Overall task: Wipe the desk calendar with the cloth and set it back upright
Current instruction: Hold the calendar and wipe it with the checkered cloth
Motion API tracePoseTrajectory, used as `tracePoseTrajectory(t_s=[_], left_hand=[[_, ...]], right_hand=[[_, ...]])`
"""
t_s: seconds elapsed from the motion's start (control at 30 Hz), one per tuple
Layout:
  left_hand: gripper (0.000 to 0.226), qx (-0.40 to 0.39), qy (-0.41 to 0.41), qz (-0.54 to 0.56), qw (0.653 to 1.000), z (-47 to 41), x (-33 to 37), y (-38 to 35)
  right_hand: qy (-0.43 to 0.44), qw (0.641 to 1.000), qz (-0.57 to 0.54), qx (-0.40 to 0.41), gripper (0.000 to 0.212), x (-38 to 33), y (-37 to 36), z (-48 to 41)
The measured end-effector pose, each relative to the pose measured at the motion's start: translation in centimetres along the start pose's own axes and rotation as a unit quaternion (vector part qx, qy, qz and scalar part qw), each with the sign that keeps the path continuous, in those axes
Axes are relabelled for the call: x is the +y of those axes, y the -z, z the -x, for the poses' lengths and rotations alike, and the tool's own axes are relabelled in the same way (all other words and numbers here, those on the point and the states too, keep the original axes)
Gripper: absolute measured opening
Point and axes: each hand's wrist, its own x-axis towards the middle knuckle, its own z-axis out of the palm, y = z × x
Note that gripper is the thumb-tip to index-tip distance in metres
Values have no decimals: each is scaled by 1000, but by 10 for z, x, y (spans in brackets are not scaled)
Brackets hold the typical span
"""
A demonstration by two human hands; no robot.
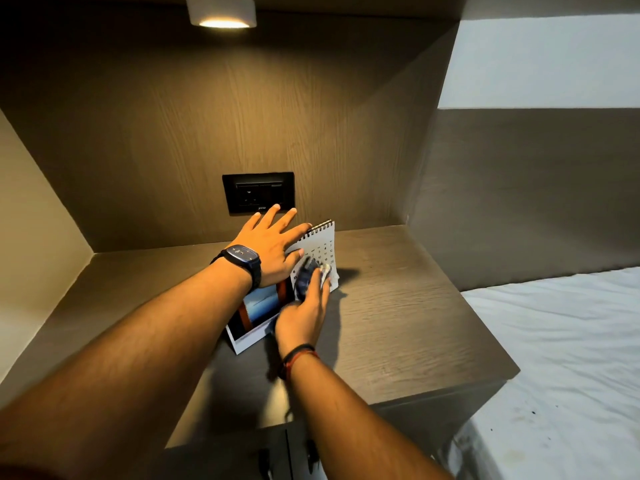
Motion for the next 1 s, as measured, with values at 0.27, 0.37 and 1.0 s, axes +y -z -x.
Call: tracePoseTrajectory(t_s=[0.27,0.37,1.0], left_hand=[[58,-4,-7,8,1000,0,-2,0],[59,1,-8,10,1000,-1,-1,1],[60,22,-23,-7,999,4,2,5]], right_hand=[[-3,1000,15,-11,87,9,2,9],[31,999,-14,10,82,-5,-2,5],[-11,999,-41,31,81,1,-1,5]])
